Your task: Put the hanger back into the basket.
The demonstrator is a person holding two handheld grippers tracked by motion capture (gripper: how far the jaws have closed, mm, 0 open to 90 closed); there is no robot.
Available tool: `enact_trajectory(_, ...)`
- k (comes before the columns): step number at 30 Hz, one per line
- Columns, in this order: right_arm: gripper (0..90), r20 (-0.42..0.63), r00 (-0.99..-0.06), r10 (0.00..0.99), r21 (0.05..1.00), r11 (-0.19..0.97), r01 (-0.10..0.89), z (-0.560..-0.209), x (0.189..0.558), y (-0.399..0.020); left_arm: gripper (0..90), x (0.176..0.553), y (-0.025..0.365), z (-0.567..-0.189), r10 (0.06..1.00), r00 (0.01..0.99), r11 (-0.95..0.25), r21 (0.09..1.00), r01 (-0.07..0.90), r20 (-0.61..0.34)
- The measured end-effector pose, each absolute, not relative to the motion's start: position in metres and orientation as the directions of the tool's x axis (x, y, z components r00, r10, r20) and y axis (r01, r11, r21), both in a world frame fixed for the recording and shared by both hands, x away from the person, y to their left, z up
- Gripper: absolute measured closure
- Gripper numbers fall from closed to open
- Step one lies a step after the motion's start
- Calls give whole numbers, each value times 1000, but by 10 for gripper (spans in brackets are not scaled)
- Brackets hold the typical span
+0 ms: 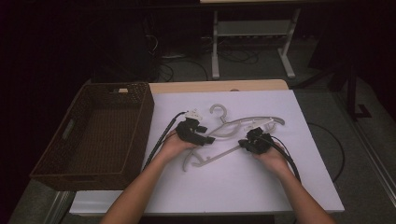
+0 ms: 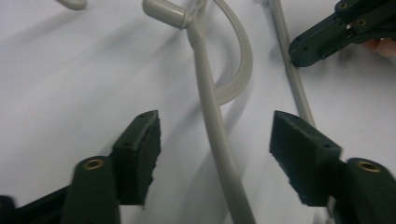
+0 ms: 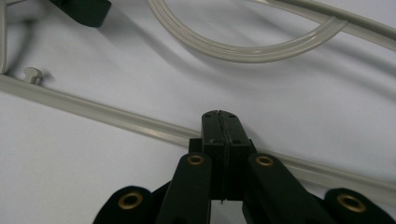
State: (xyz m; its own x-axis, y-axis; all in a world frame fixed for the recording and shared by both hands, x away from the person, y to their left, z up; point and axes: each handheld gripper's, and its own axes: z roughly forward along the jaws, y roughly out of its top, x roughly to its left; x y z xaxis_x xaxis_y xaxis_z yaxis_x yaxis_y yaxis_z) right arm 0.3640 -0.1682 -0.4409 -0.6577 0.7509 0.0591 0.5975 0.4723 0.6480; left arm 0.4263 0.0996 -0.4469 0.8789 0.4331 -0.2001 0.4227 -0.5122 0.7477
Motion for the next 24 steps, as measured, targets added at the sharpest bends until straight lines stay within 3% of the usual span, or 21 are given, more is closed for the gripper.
enact_trajectory(18,895,58,-660,749,648,475,595,-441,364,-169,741,430,92,-450,427,878,-532,725,438,-218)
enact_trajectory(24,895,59,-660,749,648,474,597,-441,364,-168,773,431,92,-449,439,872,-534,717,448,-217)
